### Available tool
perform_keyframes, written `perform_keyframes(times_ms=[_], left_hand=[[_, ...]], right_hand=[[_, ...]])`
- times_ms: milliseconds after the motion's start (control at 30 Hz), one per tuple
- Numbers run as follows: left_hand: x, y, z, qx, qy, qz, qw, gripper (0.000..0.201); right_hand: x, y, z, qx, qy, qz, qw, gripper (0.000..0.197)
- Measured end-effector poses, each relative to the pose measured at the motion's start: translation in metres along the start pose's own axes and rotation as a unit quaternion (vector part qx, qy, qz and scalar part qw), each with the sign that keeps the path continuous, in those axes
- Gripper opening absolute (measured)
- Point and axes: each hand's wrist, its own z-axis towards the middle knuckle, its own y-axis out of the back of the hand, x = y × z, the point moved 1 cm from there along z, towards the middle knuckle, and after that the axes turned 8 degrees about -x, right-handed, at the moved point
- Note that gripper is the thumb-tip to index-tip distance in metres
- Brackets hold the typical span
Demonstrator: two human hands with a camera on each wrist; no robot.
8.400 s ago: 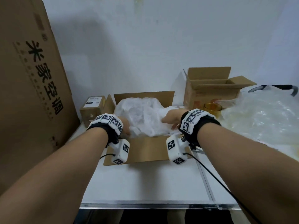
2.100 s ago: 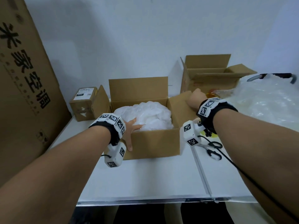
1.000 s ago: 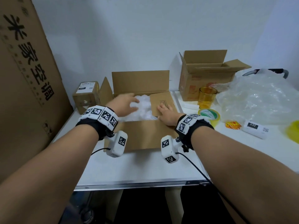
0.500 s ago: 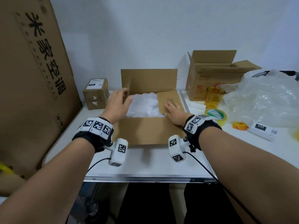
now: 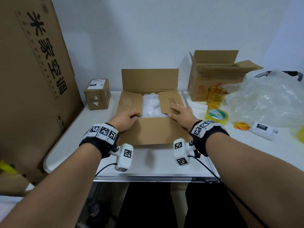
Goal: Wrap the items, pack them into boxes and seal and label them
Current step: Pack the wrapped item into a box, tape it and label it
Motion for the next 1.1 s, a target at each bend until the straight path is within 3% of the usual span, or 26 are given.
perform_keyframes(times_ms=[100, 300, 400, 467, 533, 633, 700, 800, 900, 1000, 1100], left_hand=[[-0.001, 0.007, -0.008, 0.010, 0.001, -0.021, 1.000, 0.045], [0.012, 0.013, -0.020, -0.054, 0.076, -0.147, 0.985, 0.067], [0.021, 0.013, -0.026, -0.093, 0.117, -0.240, 0.959, 0.060], [0.022, 0.015, -0.029, -0.106, 0.128, -0.241, 0.956, 0.047], [0.021, 0.019, -0.031, -0.087, 0.132, -0.212, 0.964, 0.039], [0.018, 0.024, -0.036, 0.001, 0.150, -0.202, 0.968, 0.034], [0.020, 0.026, -0.042, 0.029, 0.162, -0.243, 0.956, 0.037], [0.029, 0.024, -0.046, 0.013, 0.168, -0.354, 0.920, 0.052], [0.029, 0.019, -0.050, -0.002, 0.178, -0.440, 0.880, 0.068], [0.027, 0.016, -0.051, 0.004, 0.174, -0.479, 0.861, 0.076], [0.030, 0.015, -0.052, -0.010, 0.181, -0.508, 0.842, 0.072]], right_hand=[[-0.010, 0.005, -0.005, -0.014, -0.016, 0.027, 0.999, 0.052], [-0.014, 0.015, -0.026, -0.066, -0.027, 0.155, 0.985, 0.032], [-0.017, 0.019, -0.032, -0.069, -0.048, 0.181, 0.980, 0.032], [-0.017, 0.020, -0.033, -0.067, -0.047, 0.182, 0.980, 0.032], [-0.017, 0.020, -0.032, -0.064, -0.053, 0.188, 0.979, 0.031], [-0.018, 0.021, -0.032, -0.051, -0.081, 0.226, 0.969, 0.033], [-0.022, 0.021, -0.034, -0.038, -0.102, 0.291, 0.951, 0.036], [-0.030, 0.025, -0.043, -0.013, -0.138, 0.376, 0.916, 0.067], [-0.035, 0.026, -0.048, 0.003, -0.126, 0.381, 0.916, 0.080], [-0.035, 0.029, -0.050, 0.012, -0.117, 0.374, 0.920, 0.069], [-0.036, 0.034, -0.053, 0.037, -0.110, 0.366, 0.923, 0.038]])
